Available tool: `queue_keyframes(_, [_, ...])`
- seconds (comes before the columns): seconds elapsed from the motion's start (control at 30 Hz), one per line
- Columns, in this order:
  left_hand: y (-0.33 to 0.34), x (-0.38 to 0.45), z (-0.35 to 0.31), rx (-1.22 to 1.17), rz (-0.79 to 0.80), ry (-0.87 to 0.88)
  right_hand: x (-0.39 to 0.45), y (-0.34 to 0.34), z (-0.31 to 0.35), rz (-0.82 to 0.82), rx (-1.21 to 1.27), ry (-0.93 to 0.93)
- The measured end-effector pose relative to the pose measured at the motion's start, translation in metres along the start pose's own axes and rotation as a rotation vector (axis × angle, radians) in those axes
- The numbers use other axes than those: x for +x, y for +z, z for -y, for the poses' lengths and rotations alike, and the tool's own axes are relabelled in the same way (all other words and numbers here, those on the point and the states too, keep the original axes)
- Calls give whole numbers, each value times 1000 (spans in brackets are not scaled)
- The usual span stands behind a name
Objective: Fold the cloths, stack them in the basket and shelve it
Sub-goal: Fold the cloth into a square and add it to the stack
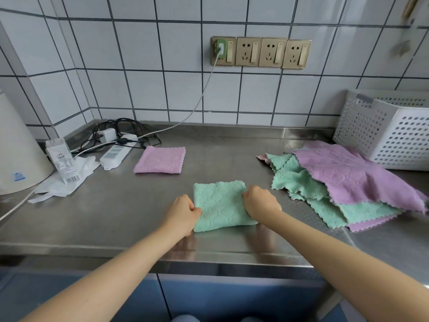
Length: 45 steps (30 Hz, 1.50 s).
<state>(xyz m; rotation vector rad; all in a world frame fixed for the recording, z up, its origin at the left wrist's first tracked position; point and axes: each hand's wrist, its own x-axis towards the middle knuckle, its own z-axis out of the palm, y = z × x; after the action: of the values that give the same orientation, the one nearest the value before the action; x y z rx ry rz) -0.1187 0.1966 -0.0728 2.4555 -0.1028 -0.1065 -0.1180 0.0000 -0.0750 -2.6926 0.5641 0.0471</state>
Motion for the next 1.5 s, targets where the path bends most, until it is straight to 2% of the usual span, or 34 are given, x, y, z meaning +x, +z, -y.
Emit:
queue_keyframes(0.07, [3, -4, 3, 154, -128, 146, -6, -4, -2, -85, -44, -40])
queue_keyframes(0.13, [7, -9, 3, 223, -226, 386, -13, -5, -1, -262, -204, -191])
queue_keyframes(0.2, [14, -6, 2, 239, -142, 569, -19, 2, 3, -336, -239, -410])
queue_keyframes(0.23, [18, -2, 1, 260, -64, 610, -20, 7, 5, -290, -228, -519])
queue_keyframes(0.3, [24, 5, 3, 346, 53, 606, -21, 18, 5, -160, -216, -653])
queue_keyframes(0.33, [25, 7, 4, 382, 86, 596, -22, 21, 2, -106, -217, -663])
queue_keyframes(0.43, [19, 4, 17, 431, 148, 536, -25, 23, -17, 15, -236, -581])
queue_keyframes(0.63, [4, -3, 34, 388, 174, 388, -30, 13, -44, 60, -241, -466])
queue_keyframes(0.73, [2, -9, 25, 242, 194, 332, -25, 17, -50, 41, -223, -447])
queue_keyframes(0.8, [0, -9, 17, 40, 205, 287, -22, 19, -51, 41, -213, -441])
queue_keyframes(0.87, [-1, -6, 8, -307, 207, 173, -20, 22, -50, 51, -201, -445])
queue_keyframes(1.0, [-5, 8, -6, -1021, 79, -183, -20, 22, -49, 51, -145, -447])
queue_keyframes(1.07, [-6, 9, -9, -1196, 141, -295, -26, 16, -45, 19, -75, -468])
queue_keyframes(1.13, [-6, 9, -10, -1199, 199, -305, -31, 11, -37, -25, 23, -479])
queue_keyframes(1.2, [-7, 10, -8, -1157, 182, -249, -33, 10, -32, -25, 143, -450])
queue_keyframes(1.37, [-31, 32, -2, -1093, 123, -24, -16, 5, -3, 83, 560, -387])
queue_keyframes(1.5, [-60, 75, 10, -1117, 66, 58, 14, -4, 42, 144, 808, -382])
